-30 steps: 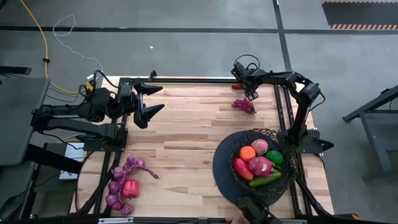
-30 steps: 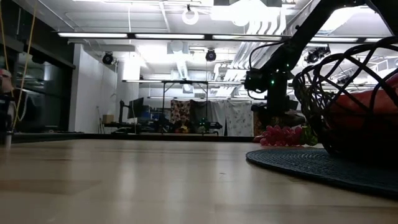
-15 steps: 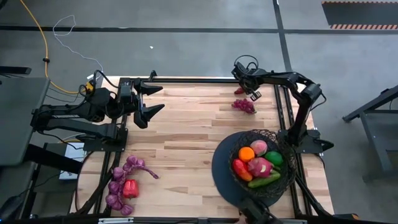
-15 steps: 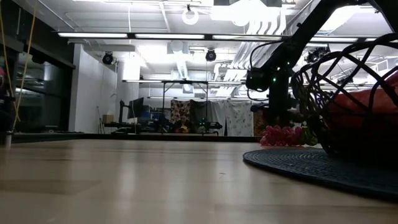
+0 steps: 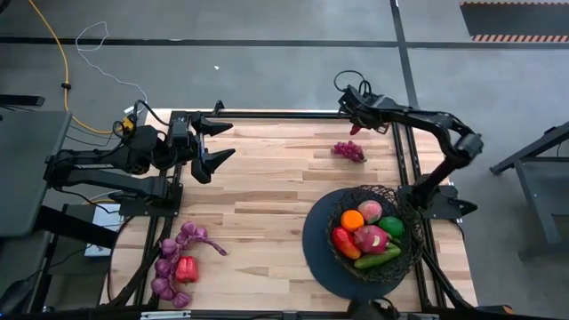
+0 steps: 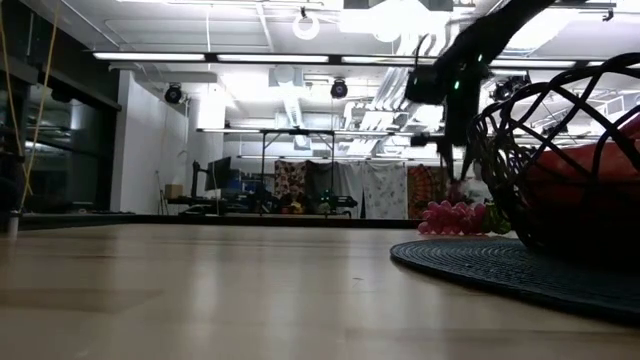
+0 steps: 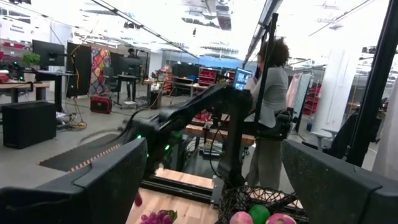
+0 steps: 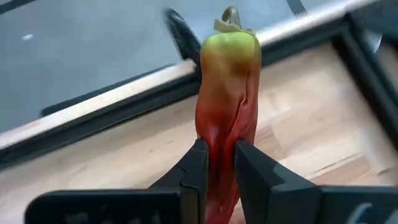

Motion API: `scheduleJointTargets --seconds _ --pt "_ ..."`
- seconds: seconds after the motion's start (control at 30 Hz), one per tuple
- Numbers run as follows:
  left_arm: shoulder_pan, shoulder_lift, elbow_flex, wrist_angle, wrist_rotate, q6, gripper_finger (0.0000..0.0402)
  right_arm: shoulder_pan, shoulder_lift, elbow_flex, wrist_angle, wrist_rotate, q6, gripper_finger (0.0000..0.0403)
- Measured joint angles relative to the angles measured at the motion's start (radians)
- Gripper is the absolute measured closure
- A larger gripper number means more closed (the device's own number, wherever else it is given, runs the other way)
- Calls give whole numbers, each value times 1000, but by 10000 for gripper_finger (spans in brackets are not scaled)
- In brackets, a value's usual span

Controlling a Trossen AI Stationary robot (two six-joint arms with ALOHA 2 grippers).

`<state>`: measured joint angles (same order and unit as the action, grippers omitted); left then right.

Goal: Build produce basket
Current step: Put the red chili pepper into the basket

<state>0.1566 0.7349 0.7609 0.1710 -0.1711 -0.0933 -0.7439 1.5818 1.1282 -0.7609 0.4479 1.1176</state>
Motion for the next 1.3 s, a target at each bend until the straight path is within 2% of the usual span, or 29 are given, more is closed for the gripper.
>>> scheduleJointTargets --seconds 0.27,0.4,0.63,0.77,0.93,1.03,1.3 --pt "0 0 0 -48 0 -27 41 148 -287 0 -77 12 -373 357" --pt "0 0 0 -57 -1 -75 41 281 -446 0 -88 5 -456 357" --pt "0 18 0 -53 -51 -94 41 577 -633 0 -22 8 -461 357" --pt "0 44 -1 -54 -42 -177 41 721 -653 0 62 40 -474 357" --pt "0 100 -1 -48 6 -287 41 828 -616 0 193 35 -571 357" --pt "0 138 -1 -18 40 -298 41 859 -584 0 297 -26 -642 357" --pt "-1 238 0 244 138 -344 41 878 -500 0 574 -202 -783 357"
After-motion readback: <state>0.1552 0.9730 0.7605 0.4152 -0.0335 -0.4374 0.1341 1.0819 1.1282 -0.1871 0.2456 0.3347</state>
